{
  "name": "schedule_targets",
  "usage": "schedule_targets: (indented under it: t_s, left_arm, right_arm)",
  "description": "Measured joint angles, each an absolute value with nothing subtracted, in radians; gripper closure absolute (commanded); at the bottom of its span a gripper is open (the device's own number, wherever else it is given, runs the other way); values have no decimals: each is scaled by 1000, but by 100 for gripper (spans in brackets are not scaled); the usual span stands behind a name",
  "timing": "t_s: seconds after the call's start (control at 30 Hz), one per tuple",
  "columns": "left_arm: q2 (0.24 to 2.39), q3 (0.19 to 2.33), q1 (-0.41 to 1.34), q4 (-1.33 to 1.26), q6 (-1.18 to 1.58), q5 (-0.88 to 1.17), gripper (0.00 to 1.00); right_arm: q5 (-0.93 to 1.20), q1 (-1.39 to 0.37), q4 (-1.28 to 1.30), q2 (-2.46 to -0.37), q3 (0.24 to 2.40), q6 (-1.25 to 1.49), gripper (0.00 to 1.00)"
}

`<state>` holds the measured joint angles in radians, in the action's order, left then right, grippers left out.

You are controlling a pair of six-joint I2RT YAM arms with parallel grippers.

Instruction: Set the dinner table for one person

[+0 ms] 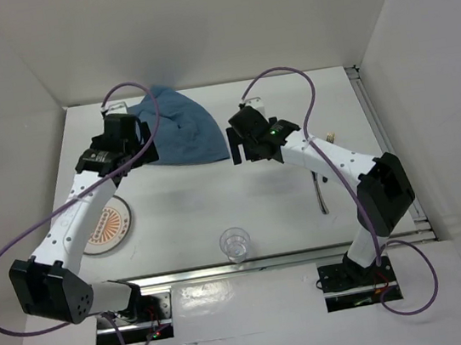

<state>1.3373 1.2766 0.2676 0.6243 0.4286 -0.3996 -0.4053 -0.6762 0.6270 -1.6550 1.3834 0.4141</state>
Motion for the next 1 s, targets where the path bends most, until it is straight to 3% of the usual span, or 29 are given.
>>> schedule_targets:
  t_s: [0.27, 0.47, 0.57, 0.73, 1.0]
  left_arm:
    - [1347, 1312, 272, 679, 451, -440, 0]
    - [1439, 1378, 249, 707, 484, -378, 12]
    - [1583, 1499, 176, 741, 516, -290, 15]
    - [1778, 1670, 5, 781, 584, -133, 39]
    - [2019, 1848, -231, 781, 684, 111, 45]
  right_arm:
    - [-420, -685, 637, -1656, 1386, 430, 0]
    - [-397, -715, 636, -1656, 1385, 429, 0]
    - [-385, -728, 612, -1646, 1354, 430, 7]
    - [-361, -742, 615, -1611, 1303, 473, 8]
    - [-291, -746, 611, -1509, 1300, 471, 8]
